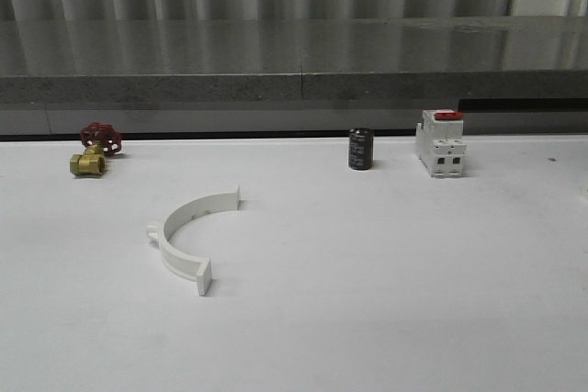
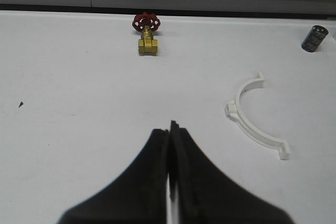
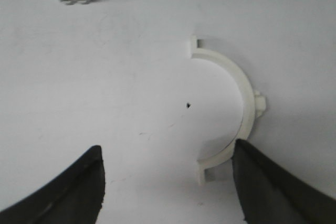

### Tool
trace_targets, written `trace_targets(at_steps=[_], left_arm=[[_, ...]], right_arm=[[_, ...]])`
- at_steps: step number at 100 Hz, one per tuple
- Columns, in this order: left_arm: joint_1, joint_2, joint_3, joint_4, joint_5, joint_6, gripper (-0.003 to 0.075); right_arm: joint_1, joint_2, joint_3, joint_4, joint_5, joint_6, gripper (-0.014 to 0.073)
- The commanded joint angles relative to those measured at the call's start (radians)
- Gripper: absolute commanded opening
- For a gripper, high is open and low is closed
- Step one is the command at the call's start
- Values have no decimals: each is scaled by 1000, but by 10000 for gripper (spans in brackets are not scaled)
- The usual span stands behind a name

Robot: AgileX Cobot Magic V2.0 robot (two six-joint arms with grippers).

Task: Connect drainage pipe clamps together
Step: 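Move the right gripper down and grasp the other white half-ring clamp, then carry the clamp with the right gripper toward the placed half-ring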

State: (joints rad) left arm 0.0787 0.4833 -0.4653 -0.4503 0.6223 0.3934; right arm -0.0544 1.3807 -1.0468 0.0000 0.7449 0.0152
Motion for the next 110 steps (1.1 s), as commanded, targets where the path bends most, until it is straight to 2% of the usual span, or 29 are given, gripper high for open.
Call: trace_targets(at_steps=[1,20,37,54,92,99,110], left_arm=[[2,3,-26,-21,-68,-1,-21],[2,3,-26,-21,-68,-1,-21],[2,3,-26,-21,-68,-1,-21],[2,3,-26,-21,-68,-1,-21],[2,3,-26,-21,-68,-1,-21],[2,3,-26,-21,-68,-1,-21],[2,3,-26,-21,-68,-1,-21]], right_arm=[[-50,41,-79,0,-35,-44,518],[-168,144,-115,60,-49,-150,518],[-234,250,-116,169,-79,-273,518],[-241,340,-116,188,-116,-333,518],[-242,444,-116,187,-137,-341,517],[-242,446,-116,187,-137,-341,477],[-242,446,-116,187,-136,-341,335]])
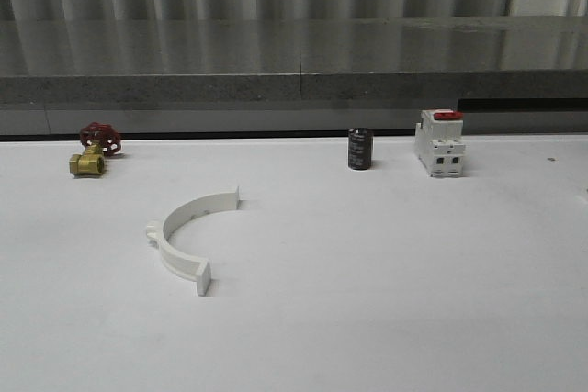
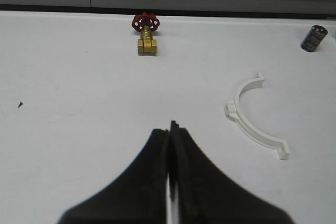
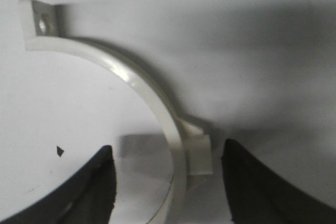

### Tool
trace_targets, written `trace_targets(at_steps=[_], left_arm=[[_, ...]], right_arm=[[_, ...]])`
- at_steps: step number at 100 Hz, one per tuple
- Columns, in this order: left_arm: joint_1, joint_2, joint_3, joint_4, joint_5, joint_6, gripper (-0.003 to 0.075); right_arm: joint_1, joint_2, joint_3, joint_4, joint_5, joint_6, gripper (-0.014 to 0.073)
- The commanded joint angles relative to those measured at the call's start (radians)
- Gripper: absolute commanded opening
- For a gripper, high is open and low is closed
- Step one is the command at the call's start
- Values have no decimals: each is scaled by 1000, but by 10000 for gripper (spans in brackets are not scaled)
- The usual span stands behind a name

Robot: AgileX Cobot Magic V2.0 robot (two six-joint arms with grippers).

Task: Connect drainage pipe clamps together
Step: 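Carry the clamp with the right gripper toward the placed half-ring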

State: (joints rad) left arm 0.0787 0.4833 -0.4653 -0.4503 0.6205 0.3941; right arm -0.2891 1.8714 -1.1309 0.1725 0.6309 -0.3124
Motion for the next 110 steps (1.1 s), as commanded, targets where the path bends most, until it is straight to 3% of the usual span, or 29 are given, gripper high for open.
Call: trace_targets(at_steps=[1,11,24,56,76,90,110], left_arm=[[2,3,-26,-21,-66,-2,-21],[2,3,-26,-21,-66,-2,-21],[2,3,-26,-21,-66,-2,-21],[2,3,-26,-21,-66,-2,-21],[2,3,-26,-21,-66,-2,-21],[2,3,-26,-21,-66,-2,-21],[2,3,-26,-21,-66,-2,-21]], right_arm=[[-7,-45,-31,15,-22,-13,314],[-7,-45,-31,15,-21,-13,171],[-7,-45,-31,15,-20,-13,70],[4,-49,-84,66,87,6,56],[126,-124,-129,82,169,106,58],[290,-184,-131,-2,157,269,58],[584,-182,-137,-309,155,763,58]])
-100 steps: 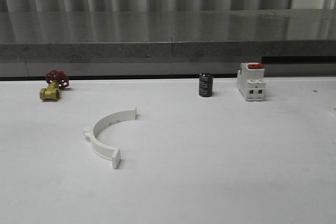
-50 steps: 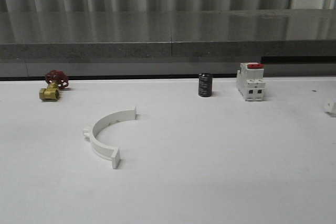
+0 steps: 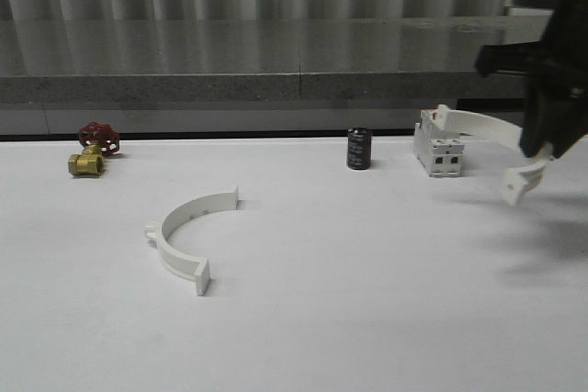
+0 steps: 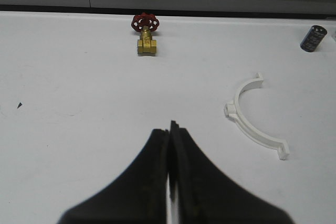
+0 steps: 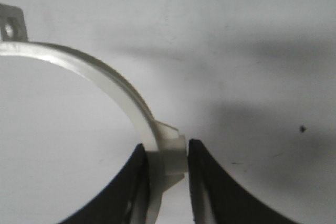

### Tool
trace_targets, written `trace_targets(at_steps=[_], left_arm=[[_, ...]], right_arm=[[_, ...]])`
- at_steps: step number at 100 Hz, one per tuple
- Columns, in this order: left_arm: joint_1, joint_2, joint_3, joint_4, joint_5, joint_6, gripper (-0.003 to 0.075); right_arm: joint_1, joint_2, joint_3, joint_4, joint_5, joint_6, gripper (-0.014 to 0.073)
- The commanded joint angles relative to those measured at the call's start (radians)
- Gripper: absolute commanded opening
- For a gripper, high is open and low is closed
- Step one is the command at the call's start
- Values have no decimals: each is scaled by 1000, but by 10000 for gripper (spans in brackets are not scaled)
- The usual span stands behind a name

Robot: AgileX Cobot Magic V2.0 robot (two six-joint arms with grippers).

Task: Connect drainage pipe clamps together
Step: 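Carry the clamp with the right gripper toward the placed half-ring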

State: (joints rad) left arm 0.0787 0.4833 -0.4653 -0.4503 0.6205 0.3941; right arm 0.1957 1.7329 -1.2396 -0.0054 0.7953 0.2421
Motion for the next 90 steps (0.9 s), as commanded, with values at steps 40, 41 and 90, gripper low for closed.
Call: trace_targets(at_steps=[40,41,90], left_arm=[[2,3,-26,-21,-66,-2,-21],[2,3,-26,-21,-66,-2,-21],[2,3,-26,-21,-66,-2,-21]], right_arm=[[417,88,-140,-312,-40,630,58],[422,96,-144,-312,-40,633,58],[498,262,-325,-310,1,722,58]])
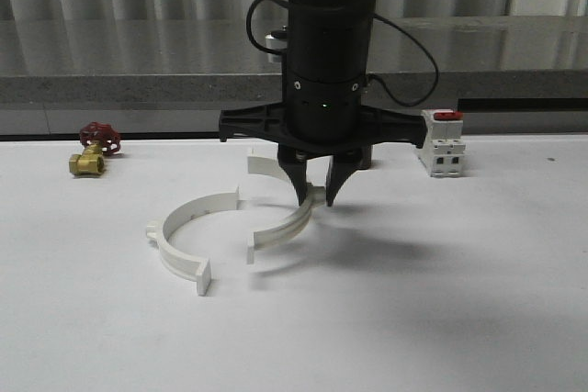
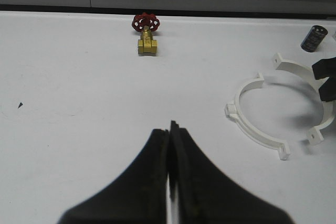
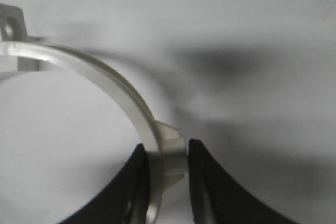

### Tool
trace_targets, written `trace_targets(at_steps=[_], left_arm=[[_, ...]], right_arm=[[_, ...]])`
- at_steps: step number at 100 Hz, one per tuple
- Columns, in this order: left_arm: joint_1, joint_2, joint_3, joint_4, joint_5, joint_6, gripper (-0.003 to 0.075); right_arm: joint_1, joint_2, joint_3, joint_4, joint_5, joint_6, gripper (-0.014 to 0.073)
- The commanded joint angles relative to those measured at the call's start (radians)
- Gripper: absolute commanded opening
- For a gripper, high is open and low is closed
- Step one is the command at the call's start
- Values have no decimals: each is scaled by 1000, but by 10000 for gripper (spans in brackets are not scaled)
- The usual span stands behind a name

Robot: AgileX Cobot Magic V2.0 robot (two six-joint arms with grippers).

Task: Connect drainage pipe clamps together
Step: 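Carry the clamp with the right gripper toward the placed half-ring, then lower the clamp against the first half to close the ring, open gripper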

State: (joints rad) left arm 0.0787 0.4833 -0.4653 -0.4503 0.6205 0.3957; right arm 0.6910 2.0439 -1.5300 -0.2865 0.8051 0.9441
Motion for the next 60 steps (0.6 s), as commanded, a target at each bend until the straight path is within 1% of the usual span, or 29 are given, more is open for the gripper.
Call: trace_targets(at_steps=[1,60], left_arm=[[2,3,-26,-21,-66,-4,-21],[2,3,-26,-21,-66,-4,-21]], right_arm=[[3,-49,-34,-29,-10,22,58],[26,-40,-34,-25,-19,101,58]])
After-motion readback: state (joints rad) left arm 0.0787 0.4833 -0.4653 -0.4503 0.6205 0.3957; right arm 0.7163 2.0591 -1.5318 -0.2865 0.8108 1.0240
